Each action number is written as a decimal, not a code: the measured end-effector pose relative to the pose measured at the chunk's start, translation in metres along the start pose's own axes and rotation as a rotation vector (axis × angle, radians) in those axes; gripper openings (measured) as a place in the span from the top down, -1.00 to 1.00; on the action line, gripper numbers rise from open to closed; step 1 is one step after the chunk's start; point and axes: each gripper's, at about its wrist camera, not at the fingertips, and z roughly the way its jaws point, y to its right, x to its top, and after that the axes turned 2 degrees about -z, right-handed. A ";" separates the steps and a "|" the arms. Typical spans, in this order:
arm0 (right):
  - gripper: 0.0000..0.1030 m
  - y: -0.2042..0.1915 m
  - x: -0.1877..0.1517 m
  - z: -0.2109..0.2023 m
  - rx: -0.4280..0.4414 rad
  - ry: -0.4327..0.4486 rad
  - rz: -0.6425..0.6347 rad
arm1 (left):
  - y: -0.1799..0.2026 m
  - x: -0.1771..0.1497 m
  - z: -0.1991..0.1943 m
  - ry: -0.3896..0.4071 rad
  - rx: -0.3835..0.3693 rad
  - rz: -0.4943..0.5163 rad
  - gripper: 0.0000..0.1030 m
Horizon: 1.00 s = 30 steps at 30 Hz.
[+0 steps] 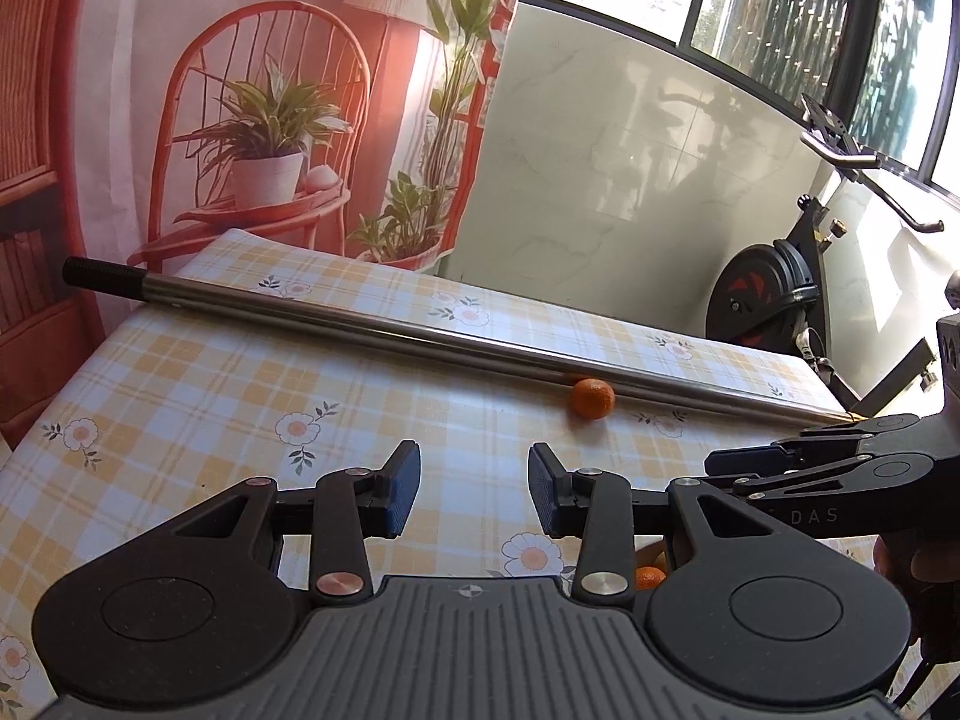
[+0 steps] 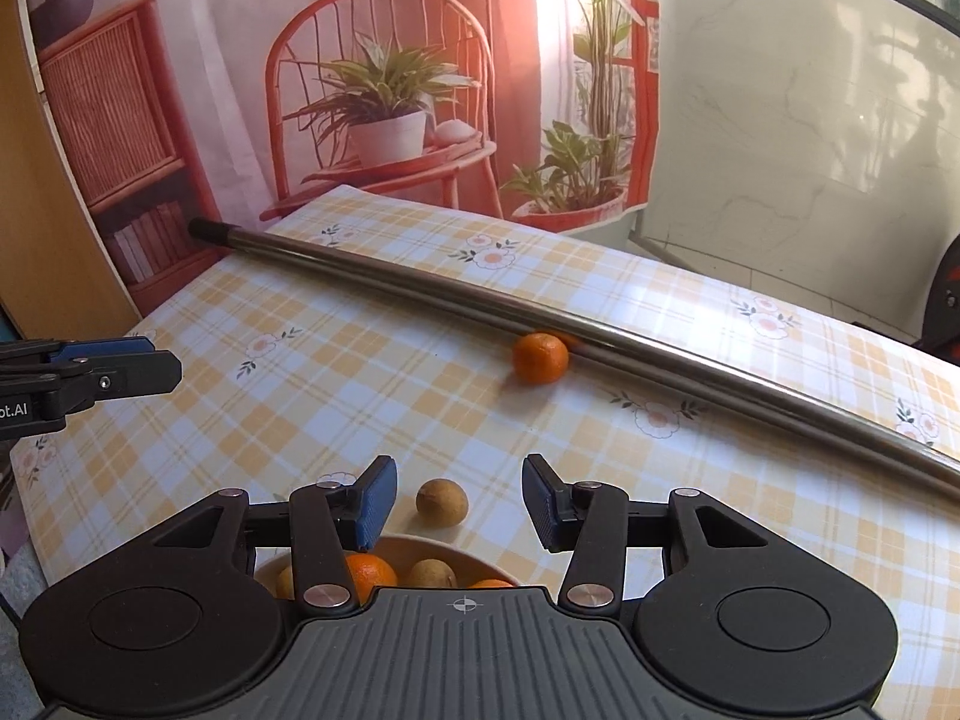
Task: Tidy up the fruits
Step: 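Grasp a brown kiwi with the right tool while the left tool moves toward the last orange, then close the left tool on the orange by the rod while the right tool lifts the kiwi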
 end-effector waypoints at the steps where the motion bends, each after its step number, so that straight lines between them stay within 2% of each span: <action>1: 0.16 -0.002 0.002 0.007 0.013 -0.018 -0.005 | -0.001 0.000 0.001 -0.001 0.001 -0.004 0.19; 8: 0.24 -0.018 0.007 0.039 -0.017 -0.079 -0.110 | -0.012 0.000 0.012 -0.021 0.008 -0.024 0.19; 14: 0.38 -0.023 0.004 0.059 -0.003 -0.127 -0.128 | -0.014 -0.002 0.022 -0.042 0.012 -0.030 0.19; 21: 0.40 -0.018 -0.002 0.074 0.006 -0.163 -0.110 | -0.010 0.001 0.032 -0.063 0.013 -0.029 0.19; 24: 0.51 -0.015 -0.003 0.076 0.003 -0.164 -0.107 | -0.007 0.002 0.035 -0.068 0.010 -0.023 0.19; 30: 0.52 -0.008 -0.007 0.066 -0.003 -0.118 -0.075 | 0.004 0.006 0.042 -0.084 -0.004 0.006 0.19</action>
